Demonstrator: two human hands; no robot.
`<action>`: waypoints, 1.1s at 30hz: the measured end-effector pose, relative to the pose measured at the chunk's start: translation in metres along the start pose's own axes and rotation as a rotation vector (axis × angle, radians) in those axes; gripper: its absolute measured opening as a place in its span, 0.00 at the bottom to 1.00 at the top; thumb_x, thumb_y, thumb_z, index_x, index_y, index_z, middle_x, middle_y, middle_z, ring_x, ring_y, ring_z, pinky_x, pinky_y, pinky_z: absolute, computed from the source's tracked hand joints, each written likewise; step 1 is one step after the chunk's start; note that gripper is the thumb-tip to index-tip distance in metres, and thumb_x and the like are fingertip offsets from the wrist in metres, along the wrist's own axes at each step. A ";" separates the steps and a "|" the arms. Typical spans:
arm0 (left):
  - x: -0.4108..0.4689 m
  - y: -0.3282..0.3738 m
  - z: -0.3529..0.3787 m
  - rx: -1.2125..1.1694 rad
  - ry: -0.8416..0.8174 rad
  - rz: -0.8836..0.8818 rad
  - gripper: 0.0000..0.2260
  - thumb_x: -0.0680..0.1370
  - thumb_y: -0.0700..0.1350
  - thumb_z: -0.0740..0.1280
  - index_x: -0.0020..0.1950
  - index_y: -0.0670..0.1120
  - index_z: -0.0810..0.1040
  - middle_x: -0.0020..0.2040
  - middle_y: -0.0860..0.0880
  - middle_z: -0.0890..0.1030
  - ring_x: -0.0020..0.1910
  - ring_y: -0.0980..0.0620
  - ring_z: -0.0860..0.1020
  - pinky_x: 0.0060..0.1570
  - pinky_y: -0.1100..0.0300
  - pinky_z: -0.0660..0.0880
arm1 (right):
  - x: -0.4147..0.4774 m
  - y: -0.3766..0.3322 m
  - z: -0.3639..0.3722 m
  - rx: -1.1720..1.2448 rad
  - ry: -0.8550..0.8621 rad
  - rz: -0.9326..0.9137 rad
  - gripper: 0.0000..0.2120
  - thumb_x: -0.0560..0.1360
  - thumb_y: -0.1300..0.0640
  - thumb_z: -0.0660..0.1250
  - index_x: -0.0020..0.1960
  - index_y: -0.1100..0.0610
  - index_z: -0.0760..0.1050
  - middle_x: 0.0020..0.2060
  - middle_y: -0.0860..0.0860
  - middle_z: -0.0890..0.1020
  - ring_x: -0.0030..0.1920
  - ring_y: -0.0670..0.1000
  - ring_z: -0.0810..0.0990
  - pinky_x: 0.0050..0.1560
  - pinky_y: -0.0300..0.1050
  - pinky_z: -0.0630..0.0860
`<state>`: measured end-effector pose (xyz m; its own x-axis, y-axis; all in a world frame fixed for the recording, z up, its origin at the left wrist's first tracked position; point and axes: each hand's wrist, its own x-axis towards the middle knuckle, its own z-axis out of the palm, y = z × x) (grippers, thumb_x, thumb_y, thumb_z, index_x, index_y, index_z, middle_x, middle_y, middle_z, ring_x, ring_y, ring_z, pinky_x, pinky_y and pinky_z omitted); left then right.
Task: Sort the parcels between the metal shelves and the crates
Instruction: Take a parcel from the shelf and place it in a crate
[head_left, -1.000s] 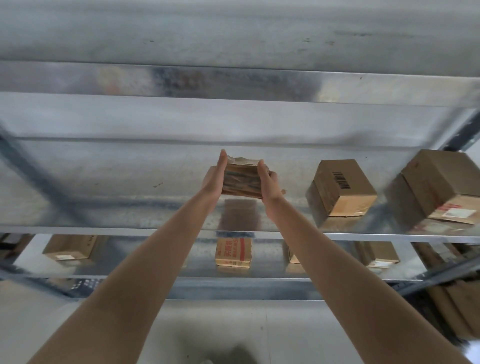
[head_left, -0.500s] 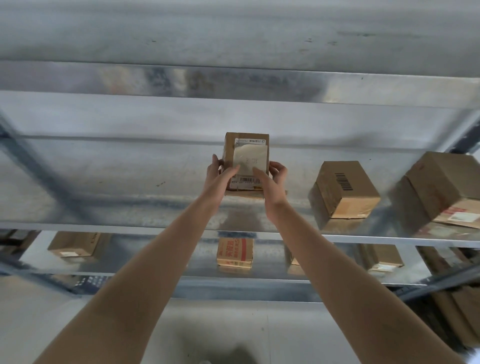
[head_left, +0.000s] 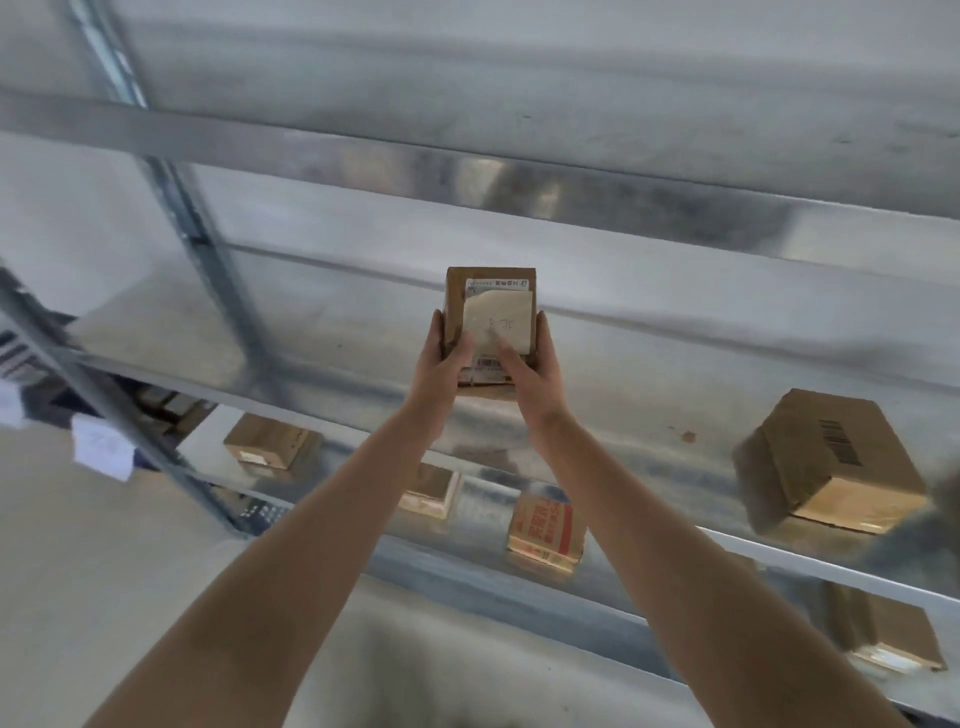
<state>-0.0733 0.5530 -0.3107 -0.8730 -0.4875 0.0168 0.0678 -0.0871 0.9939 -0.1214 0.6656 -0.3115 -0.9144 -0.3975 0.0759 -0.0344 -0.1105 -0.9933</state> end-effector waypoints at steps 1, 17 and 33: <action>0.000 0.004 -0.020 -0.002 0.027 -0.001 0.19 0.83 0.46 0.61 0.74 0.51 0.65 0.60 0.52 0.78 0.56 0.53 0.79 0.47 0.63 0.79 | 0.001 -0.002 0.019 -0.002 -0.036 -0.010 0.22 0.80 0.60 0.65 0.72 0.53 0.66 0.62 0.53 0.79 0.57 0.51 0.81 0.51 0.42 0.82; -0.083 0.095 -0.406 -0.035 0.520 0.197 0.13 0.84 0.45 0.59 0.68 0.54 0.65 0.57 0.49 0.79 0.55 0.47 0.80 0.43 0.60 0.80 | -0.058 -0.030 0.422 0.051 -0.650 -0.043 0.21 0.82 0.60 0.62 0.74 0.51 0.65 0.61 0.50 0.78 0.56 0.49 0.80 0.45 0.39 0.81; -0.066 0.104 -0.706 0.048 0.854 0.156 0.12 0.84 0.44 0.59 0.68 0.49 0.68 0.58 0.51 0.79 0.51 0.54 0.80 0.49 0.61 0.80 | -0.032 0.036 0.748 0.110 -0.962 0.043 0.21 0.82 0.59 0.62 0.75 0.52 0.65 0.63 0.53 0.79 0.62 0.56 0.79 0.59 0.55 0.80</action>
<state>0.3327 -0.0373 -0.2854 -0.1925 -0.9776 0.0847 0.1192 0.0624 0.9909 0.2086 -0.0068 -0.2846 -0.1918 -0.9732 0.1273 0.0735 -0.1436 -0.9869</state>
